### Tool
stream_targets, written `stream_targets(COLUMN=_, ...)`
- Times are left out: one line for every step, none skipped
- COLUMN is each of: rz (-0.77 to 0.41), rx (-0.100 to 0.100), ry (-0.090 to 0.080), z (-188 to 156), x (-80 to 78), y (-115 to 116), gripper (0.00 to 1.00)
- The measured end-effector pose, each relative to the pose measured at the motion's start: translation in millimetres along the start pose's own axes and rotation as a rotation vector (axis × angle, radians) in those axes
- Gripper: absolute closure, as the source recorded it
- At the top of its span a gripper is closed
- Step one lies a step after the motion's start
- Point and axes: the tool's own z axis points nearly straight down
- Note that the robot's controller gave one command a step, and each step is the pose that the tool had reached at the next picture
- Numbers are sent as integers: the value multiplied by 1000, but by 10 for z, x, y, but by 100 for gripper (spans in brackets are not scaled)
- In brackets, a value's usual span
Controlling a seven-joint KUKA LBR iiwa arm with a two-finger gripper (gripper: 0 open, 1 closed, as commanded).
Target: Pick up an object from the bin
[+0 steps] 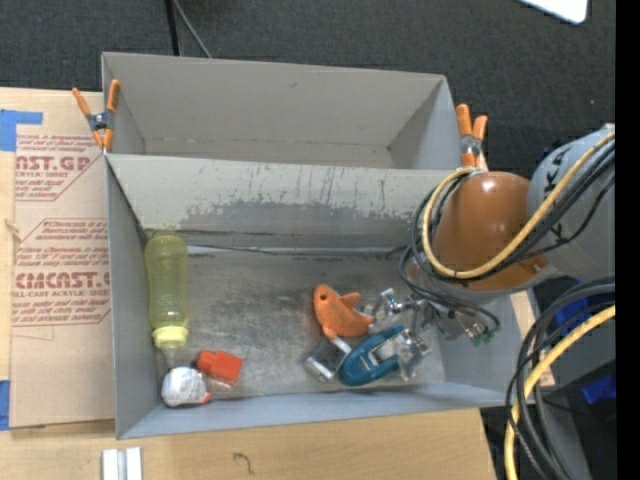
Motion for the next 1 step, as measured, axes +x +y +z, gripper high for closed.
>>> stream_targets(rz=21, rx=-1, ry=-4, z=-181, x=-32, y=34, gripper=100)
